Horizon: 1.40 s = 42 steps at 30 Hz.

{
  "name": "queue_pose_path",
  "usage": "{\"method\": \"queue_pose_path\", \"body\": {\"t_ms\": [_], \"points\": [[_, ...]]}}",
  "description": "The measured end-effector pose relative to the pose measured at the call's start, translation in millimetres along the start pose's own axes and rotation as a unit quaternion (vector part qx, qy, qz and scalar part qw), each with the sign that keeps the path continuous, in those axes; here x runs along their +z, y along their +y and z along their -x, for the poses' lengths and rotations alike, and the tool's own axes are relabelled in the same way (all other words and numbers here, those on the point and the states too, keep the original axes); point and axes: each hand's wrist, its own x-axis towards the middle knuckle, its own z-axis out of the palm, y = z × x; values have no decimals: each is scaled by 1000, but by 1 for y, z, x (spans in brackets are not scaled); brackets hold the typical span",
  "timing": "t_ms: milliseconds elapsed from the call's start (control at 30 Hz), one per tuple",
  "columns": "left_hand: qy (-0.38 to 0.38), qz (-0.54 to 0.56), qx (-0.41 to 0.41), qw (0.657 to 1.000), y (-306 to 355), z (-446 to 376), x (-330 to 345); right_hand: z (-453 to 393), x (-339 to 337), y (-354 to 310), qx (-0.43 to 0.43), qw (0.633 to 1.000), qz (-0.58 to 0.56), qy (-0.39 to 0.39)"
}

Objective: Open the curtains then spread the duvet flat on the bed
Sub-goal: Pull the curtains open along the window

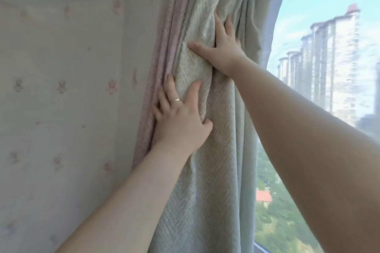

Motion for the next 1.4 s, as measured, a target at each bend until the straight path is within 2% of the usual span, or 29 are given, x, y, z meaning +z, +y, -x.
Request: {"method": "queue_pose_path", "body": {"t_ms": [167,267,467,567,667,800,867,933,1033,1133,1233,1333,1400], "points": [[-3,32,39,999,29,17,-28,63,-35,-10,10,997,-70,37],[-3,50,64,997,38,33,-42,106,-45,-13,20,997,-52,44],[-63,60,45,995,75,43,-68,157,-73,-25,48,993,84,-61],[-33,63,69,995,93,49,-81,169,-99,-35,64,964,212,-147],[-30,91,109,989,117,63,-96,196,-132,-40,66,914,335,-219],[-13,110,149,983,162,79,-111,260,-193,-37,18,795,540,-276],[-12,163,171,972,209,93,-122,302,-244,-41,31,740,598,-307],[-45,236,185,953,264,117,-138,344,-303,-53,63,699,632,-330],[-130,328,225,908,363,168,-175,411,-406,-89,132,633,678,-350],[-214,373,281,858,452,221,-219,474,-495,-139,205,573,712,-349],[-252,427,326,805,532,276,-279,546,-580,-205,279,523,735,-330],[-297,512,359,722,604,337,-352,621,-652,-280,364,444,750,-330],[-347,549,370,664,634,368,-388,659,-682,-318,408,414,746,-325]]}}
